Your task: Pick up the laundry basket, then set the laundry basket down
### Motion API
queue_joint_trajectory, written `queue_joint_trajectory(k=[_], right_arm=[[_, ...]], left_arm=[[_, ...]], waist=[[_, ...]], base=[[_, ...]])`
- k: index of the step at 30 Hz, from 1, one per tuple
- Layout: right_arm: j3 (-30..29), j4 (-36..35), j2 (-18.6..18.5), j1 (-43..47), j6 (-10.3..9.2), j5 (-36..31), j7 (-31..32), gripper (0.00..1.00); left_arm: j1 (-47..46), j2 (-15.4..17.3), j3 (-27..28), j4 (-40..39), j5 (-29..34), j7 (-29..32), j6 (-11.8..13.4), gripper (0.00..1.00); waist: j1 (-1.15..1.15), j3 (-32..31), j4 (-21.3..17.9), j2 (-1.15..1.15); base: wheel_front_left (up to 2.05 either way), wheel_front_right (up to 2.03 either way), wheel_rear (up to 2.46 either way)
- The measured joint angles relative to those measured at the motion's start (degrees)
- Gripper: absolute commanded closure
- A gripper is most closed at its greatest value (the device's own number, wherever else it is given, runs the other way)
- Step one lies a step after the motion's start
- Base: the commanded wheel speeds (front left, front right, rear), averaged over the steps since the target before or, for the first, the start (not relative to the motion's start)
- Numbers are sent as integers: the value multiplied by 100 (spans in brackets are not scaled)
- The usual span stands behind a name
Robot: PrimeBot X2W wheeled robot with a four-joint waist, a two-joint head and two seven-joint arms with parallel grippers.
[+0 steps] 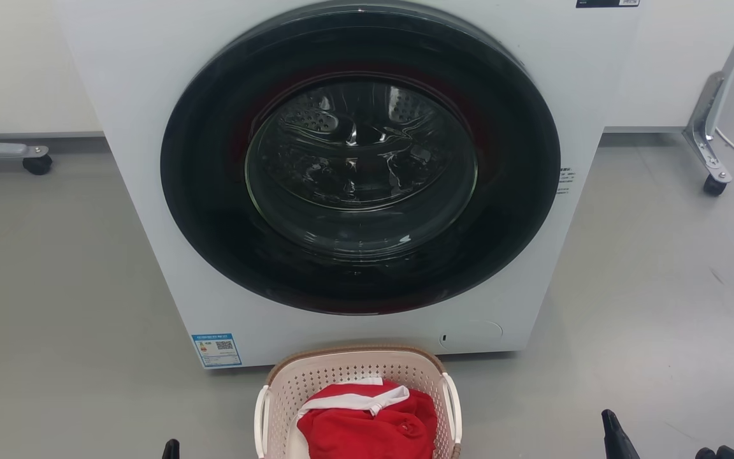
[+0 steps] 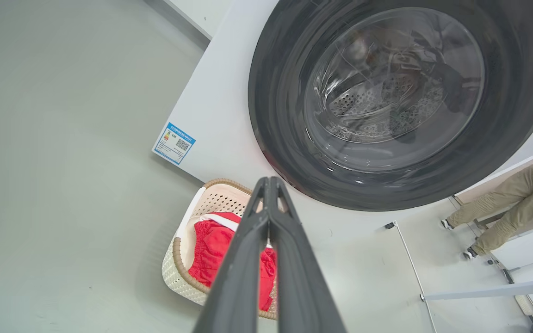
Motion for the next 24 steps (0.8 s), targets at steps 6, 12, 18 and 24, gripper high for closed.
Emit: queue_joint_trajectory(k=[6, 12, 18, 24], right_arm=[[-183, 37, 30, -46, 93, 444, 136, 100], [-392, 77, 73, -118, 179, 938, 267, 100], [-571, 132, 96, -155, 282, 1358, 393, 100], [-753, 165, 123, -236, 360, 1782, 498, 100]], left_arm=[[-73, -19, 105, 66, -421, 144, -57, 100], [-243, -43, 236, 142, -883, 279, -166, 100], [-305, -62, 323, 216, -1322, 402, -255, 100], [-437, -80, 443, 272, -1782, 520, -355, 100]], waist=[[0, 14, 9, 0], [0, 31, 20, 0], [0, 45, 29, 0], [0, 60, 38, 0]], base=[[0, 0, 0], [0, 0, 0], [0, 0, 0], [0, 0, 0]])
